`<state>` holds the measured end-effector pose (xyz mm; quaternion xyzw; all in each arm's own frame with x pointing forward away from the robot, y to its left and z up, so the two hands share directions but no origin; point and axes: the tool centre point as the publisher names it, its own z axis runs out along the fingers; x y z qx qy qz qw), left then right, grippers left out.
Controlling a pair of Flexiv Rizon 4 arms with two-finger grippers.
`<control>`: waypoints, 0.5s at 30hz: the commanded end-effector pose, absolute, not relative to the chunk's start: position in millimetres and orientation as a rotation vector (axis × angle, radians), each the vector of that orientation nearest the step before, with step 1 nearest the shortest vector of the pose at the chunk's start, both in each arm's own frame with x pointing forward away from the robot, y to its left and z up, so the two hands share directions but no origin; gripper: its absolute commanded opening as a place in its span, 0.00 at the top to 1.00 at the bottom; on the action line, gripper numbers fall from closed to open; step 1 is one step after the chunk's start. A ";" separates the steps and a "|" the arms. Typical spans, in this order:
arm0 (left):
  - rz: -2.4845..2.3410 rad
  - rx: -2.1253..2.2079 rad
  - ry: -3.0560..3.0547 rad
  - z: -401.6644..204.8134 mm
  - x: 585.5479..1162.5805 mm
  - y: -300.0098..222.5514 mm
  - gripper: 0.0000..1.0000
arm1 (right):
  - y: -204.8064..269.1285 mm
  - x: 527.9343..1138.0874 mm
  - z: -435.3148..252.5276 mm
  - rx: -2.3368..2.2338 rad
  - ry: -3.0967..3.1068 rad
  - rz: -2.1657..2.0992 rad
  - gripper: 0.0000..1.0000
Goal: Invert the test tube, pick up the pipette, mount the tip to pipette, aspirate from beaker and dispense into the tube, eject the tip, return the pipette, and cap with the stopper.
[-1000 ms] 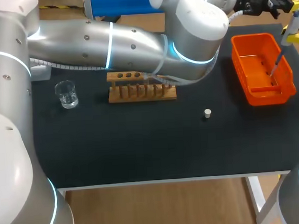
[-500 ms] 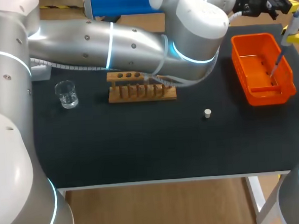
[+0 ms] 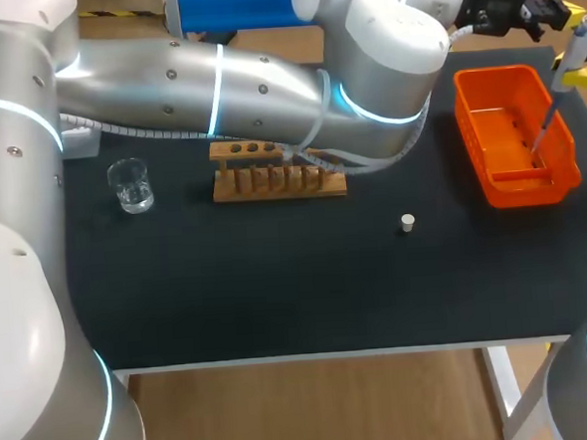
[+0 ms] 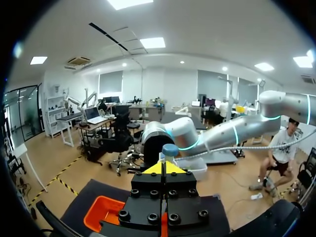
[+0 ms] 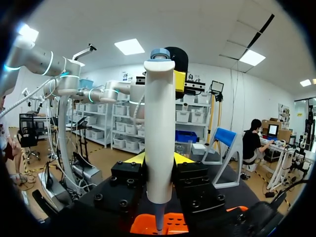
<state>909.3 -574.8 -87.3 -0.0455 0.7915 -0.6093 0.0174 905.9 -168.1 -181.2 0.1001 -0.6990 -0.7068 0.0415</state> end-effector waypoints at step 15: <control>-2.029 -0.151 2.347 -102.0 909.5 -576.0 1.00 | -168.3 906.5 -177.0 0.310 -2.142 -2.159 1.00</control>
